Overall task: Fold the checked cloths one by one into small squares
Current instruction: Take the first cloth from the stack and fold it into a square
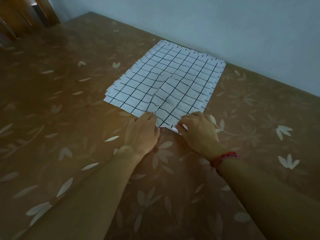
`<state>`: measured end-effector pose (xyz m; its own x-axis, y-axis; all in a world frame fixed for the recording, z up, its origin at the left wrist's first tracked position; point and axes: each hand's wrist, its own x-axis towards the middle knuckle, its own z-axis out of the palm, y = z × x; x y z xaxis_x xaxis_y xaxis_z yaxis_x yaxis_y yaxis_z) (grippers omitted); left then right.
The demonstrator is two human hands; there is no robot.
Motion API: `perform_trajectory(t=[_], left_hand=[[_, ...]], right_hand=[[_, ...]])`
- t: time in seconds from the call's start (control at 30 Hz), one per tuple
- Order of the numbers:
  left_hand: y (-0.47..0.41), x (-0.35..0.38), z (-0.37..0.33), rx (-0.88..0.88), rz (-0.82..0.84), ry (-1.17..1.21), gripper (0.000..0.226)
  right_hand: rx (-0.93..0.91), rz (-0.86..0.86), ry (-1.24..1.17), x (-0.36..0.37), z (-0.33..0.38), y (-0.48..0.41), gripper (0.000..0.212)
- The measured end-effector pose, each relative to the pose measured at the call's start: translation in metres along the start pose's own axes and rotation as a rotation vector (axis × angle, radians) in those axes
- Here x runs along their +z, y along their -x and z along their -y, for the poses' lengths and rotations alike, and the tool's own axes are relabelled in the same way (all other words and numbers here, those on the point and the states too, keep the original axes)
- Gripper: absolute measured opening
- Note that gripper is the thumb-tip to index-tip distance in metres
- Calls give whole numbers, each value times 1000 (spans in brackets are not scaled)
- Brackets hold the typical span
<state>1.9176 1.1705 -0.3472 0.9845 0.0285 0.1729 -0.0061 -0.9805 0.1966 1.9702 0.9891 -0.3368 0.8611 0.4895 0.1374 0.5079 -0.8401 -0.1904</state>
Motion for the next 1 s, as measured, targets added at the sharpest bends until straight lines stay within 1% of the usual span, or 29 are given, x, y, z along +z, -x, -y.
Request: perform_trajectory(t=[0.07,0.13,0.17,0.27,0.33,0.4,0.47,0.5,0.57,0.63,0.7,0.8,0.87,0.93,1.0], left_hand=[[5,-9,2,-10,-36,-13,22],[10,-19,4,-33,-52,-25,18],[13,-24,4,-41,-49,-26,21],[26,-40,1,-27,27,-18,46],[36,-53,-2,-18,43,-18,48],[44,-63,-2,-53,45,11,44],[54,-69,0,-91,85,31,33],[60,-73,0,-108,102,36,26],[75,-85,-4,-157,112,64,21],[90,-98,-11,-184,104,73,22],[106,-110,-17,-173,100,60,21],[129,-124,-26,-152,114,51,21],[146,-133,-31,-153,129,74,21],[162,-144,-35,-166,129,82,21],[178,-156,-40,-159,108,84,22]], right_hand=[[11,-38,-112,-7,3,5,22],[17,-29,-189,-16,5,13,22],[10,-16,-218,-20,6,18,22],[-30,22,-308,-36,9,35,21],[-37,59,-354,-49,12,49,20],[-62,68,-370,-63,14,64,19],[-80,70,-357,-74,15,81,18],[-77,71,-354,-78,15,89,18],[-52,77,-359,-84,15,106,19],[-2,85,-350,-89,16,121,23],[33,87,-345,-96,19,137,32],[38,105,-267,-110,30,163,57],[85,157,-229,-116,36,179,67],[116,153,-205,-115,39,194,63],[168,102,-232,-116,40,203,44]])
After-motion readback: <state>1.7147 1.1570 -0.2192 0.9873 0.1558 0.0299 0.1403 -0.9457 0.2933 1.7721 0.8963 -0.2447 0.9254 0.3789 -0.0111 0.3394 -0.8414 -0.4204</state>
